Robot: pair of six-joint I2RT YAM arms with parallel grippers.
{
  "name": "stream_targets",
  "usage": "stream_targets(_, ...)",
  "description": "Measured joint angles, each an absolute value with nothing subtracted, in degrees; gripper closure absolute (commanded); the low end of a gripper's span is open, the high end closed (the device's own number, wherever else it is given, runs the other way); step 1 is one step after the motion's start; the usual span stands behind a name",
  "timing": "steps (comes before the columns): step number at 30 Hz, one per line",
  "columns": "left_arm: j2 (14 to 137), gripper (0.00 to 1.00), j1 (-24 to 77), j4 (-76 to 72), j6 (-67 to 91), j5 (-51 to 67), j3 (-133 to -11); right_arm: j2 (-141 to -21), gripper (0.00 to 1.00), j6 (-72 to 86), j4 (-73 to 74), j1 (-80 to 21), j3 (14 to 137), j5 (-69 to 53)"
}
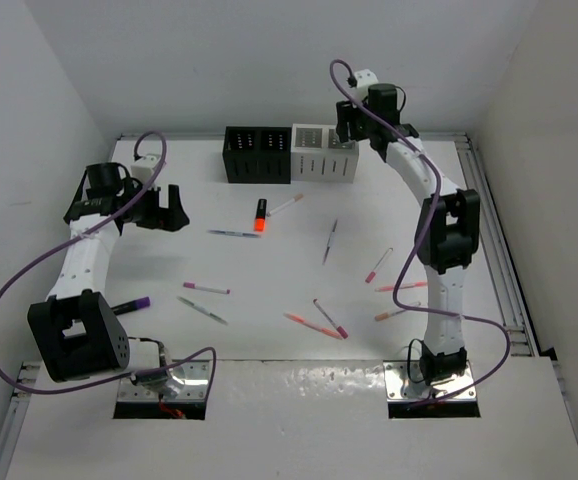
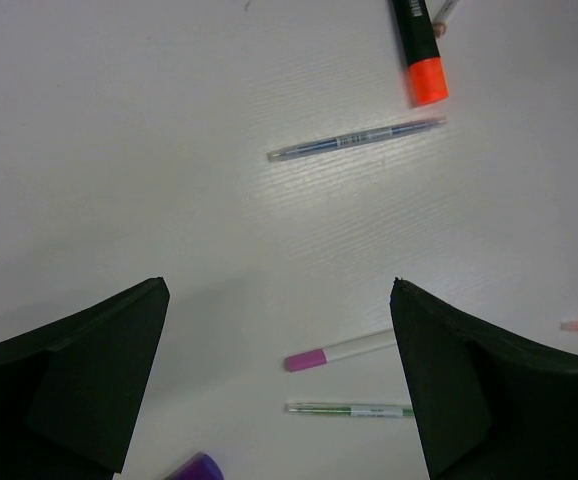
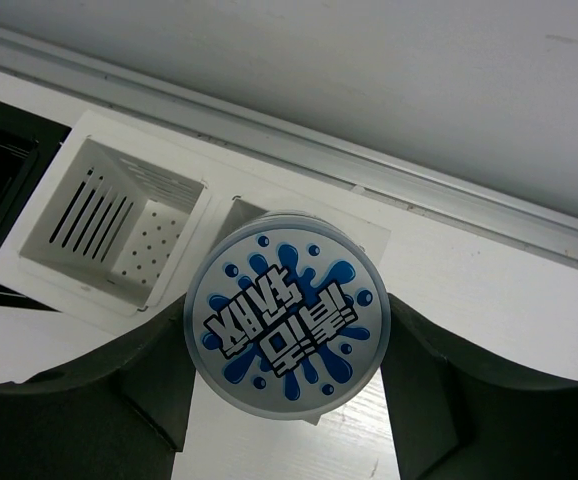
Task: Sort the stationery into containers
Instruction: Place the stationery in the storage box.
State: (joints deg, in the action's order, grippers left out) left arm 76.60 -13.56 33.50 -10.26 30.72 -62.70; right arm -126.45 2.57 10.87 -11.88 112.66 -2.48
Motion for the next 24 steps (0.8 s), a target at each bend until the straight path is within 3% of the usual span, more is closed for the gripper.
stream_targets(10, 76.6, 0.00, -13.6, 33.5, -10.3, 30.6, -62.5, -128.8, 0.98, 1.7, 9.1, -12.1, 112.7, -2.5)
stream_targets(11, 76.6, 0.00, -13.6, 33.6, -10.3, 30.7, -62.5, -129.0, 0.93, 1.6, 9.1, -12.2, 112.7, -2.5)
stream_targets(12, 76.6, 0.00, -13.6, 33.6, -10.3, 30.7, -62.5, -129.1, 0.77, 1.5, 9.1, -12.2, 112.7, -2.4)
stream_targets(14, 76.6, 0.00, -13.6, 33.7, -10.4, 30.6, -62.5, -129.3, 0.59, 1.5, 9.1, -12.3, 112.7, -2.2)
stream_targets(15, 76.6, 0.00, -13.6, 33.9, -10.5, 30.6, -62.5, -129.4, 0.41, 1.5, 9.1, -12.5, 112.7, -2.1)
stream_targets(16, 76.7, 0.00, -13.6, 34.1, -10.9, 30.6, -62.5, -129.4, 0.35, 1.5, 9.1, -12.5, 112.8, -1.8)
stream_targets(18, 76.7, 0.00, -13.6, 34.5, -11.8, 30.4, -62.5, -129.4, 0.26, 1.6, 9.3, -12.6, 112.9, -1.6)
stream_targets(24, 76.6, 0.00, -14.2, 37.9, -17.1, 29.3, -63.3, -128.8, 0.21, 2.2, 9.4, -13.3, 114.2, -1.5)
